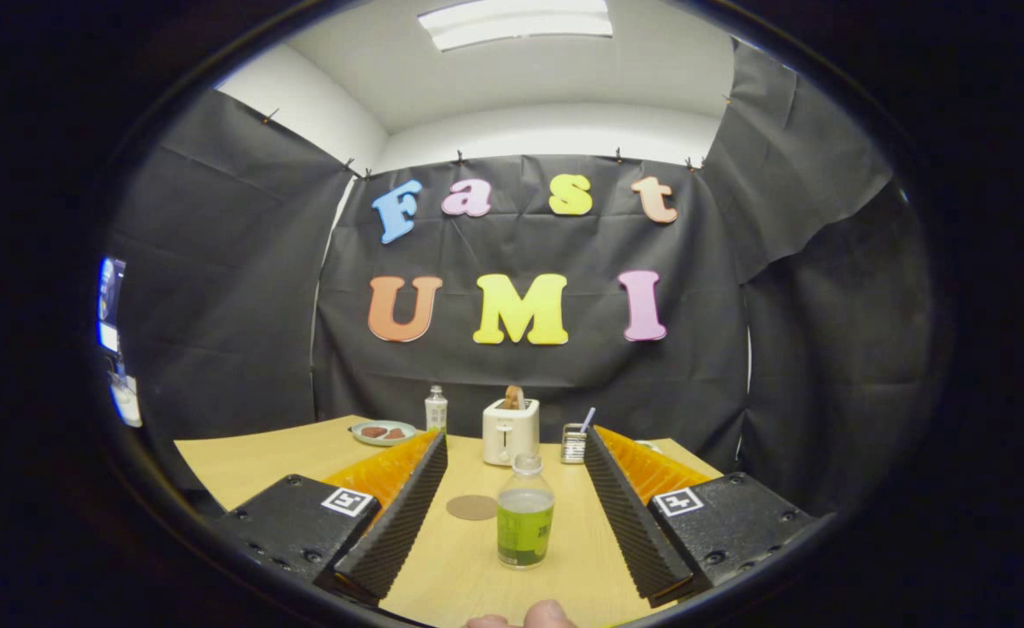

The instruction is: Take the bottle from table, then pour the juice into the cup, finally place the bottle on the coaster

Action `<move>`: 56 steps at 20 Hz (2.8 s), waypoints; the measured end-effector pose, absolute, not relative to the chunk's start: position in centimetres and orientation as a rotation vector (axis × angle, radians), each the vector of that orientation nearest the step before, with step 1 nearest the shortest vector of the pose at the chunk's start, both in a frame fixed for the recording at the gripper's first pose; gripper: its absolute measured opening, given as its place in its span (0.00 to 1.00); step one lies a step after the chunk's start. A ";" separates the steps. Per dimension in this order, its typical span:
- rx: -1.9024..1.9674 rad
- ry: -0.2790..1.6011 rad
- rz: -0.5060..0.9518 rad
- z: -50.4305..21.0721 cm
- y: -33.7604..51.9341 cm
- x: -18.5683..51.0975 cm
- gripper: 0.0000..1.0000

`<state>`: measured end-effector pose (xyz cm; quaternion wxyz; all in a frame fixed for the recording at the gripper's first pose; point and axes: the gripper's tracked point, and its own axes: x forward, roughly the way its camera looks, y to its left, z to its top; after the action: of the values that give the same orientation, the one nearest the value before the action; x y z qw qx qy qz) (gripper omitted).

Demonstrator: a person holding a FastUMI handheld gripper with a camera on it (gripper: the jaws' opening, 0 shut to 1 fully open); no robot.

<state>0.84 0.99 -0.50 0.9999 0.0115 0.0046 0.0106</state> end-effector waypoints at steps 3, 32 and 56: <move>0.010 0.029 0.024 -1.3 1.0 1.1 1.00; -0.010 0.375 0.044 -16.9 -1.4 7.8 1.00; -0.110 0.468 0.038 -17.7 1.5 13.4 0.77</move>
<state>13.44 1.48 -17.69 0.9711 -0.0547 0.2315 0.0188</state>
